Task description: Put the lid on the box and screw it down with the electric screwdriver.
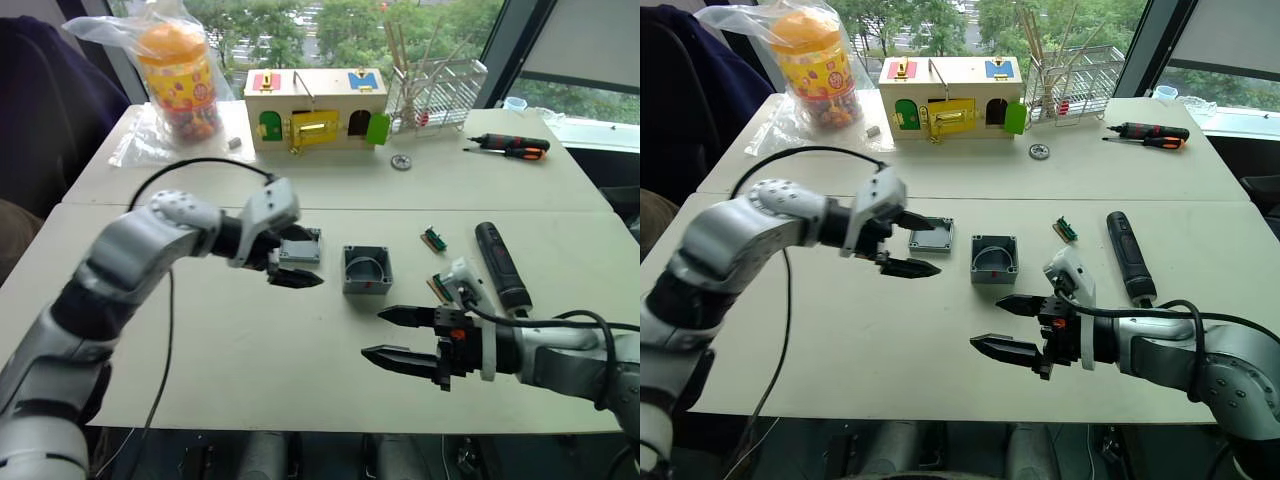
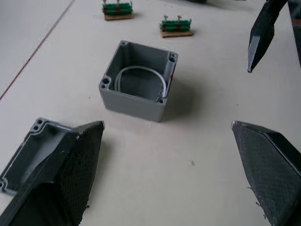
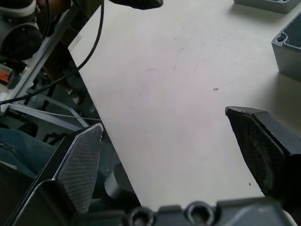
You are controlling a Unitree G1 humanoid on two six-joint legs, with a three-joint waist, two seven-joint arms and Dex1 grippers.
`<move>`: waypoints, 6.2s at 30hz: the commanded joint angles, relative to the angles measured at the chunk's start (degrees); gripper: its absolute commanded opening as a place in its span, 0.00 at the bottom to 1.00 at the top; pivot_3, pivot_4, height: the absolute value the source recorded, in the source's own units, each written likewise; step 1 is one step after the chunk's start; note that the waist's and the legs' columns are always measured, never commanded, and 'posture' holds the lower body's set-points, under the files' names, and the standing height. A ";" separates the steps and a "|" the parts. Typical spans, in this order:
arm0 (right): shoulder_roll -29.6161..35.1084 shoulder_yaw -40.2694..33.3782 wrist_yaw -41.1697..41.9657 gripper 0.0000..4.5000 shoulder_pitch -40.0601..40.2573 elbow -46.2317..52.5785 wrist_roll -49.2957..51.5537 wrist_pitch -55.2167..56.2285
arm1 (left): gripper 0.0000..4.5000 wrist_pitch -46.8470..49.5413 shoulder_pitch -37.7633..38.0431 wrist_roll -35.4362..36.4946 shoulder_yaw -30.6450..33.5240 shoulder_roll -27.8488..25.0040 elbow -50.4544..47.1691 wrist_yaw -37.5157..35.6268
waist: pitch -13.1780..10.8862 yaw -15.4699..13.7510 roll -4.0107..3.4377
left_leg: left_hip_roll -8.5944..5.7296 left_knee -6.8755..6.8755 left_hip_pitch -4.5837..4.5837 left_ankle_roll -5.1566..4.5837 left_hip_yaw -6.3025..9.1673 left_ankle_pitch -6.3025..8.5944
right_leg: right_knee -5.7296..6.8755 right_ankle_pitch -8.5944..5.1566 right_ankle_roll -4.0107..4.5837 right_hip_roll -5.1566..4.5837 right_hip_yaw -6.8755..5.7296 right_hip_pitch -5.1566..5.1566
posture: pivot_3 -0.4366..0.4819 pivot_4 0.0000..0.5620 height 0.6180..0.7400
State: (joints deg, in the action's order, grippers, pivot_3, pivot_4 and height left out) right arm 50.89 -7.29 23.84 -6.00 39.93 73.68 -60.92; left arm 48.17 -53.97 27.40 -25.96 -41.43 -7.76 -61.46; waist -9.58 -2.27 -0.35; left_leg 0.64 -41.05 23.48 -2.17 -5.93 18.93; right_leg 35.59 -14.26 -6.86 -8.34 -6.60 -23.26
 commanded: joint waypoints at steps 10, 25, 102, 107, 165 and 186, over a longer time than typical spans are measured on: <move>-1.18 -3.64 -10.18 1.00 5.62 4.98 -4.25 1.37 | 0.99 -17.91 -15.09 -21.34 -15.95 22.47 32.01 -11.34 | -0.12 0.13 0.17 | 0.26 0.01 0.08 0.06 -0.03 -0.04 | -0.11 0.02 -0.06 0.32 0.08 -0.14 | 0.48 0.27 0.76; -4.75 -4.75 -15.40 1.00 12.40 7.90 -6.57 5.30 | 0.12 -24.79 -14.42 -30.66 -15.06 28.71 39.88 -15.28 | -0.13 0.03 0.18 | 0.41 -0.18 0.32 -0.01 0.11 0.00 | 0.09 0.03 0.00 0.32 0.15 -0.34 | 0.48 0.27 0.76; -3.05 8.79 2.78 1.00 -16.26 -0.51 -22.08 5.38 | 0.73 17.14 -16.23 -26.00 11.39 22.81 51.68 22.27 | -0.17 -0.01 0.31 | 0.28 -0.97 0.99 0.06 -0.04 -0.05 | 0.71 0.15 -0.22 0.43 0.22 -0.79 | 0.48 0.27 0.76; -3.61 7.96 2.02 1.00 -15.50 0.01 -22.15 5.05 | 0.32 16.17 -16.09 -26.57 10.21 23.03 51.59 21.90 | -0.17 0.00 0.31 | 0.27 -0.97 0.98 0.08 -0.04 -0.06 | 0.71 0.15 -0.22 0.43 0.21 -0.78 | 0.48 0.27 0.76; -31.33 -7.02 -18.26 0.02 -28.69 -22.78 -12.38 4.45 | 0.66 -11.79 5.97 -2.02 30.82 29.90 9.32 27.08 | -0.14 1.71 0.25 | 0.29 -0.75 0.96 0.17 -0.02 -0.11 | 0.67 0.16 -0.20 0.48 0.18 -0.79 | 0.48 0.27 0.76; -3.10 22.75 -12.35 0.02 5.31 -6.57 -99.10 68.34 | 0.01 7.21 6.17 14.73 35.42 17.18 10.69 19.03 | -0.13 1.55 0.26 | 0.30 -0.66 0.86 0.38 0.06 -0.22 | 0.62 0.13 -0.21 0.48 0.23 -0.79 | 0.48 0.27 0.76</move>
State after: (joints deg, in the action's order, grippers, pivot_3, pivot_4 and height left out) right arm 48.12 15.50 13.78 -0.92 32.74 -20.39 3.64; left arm 56.63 -46.21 42.17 9.94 -24.06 3.77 -41.40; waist -9.71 -0.73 -0.09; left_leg 0.95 -41.70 24.35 -1.78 -5.86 18.70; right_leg 36.22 -14.14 -7.07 -7.86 -6.37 -24.05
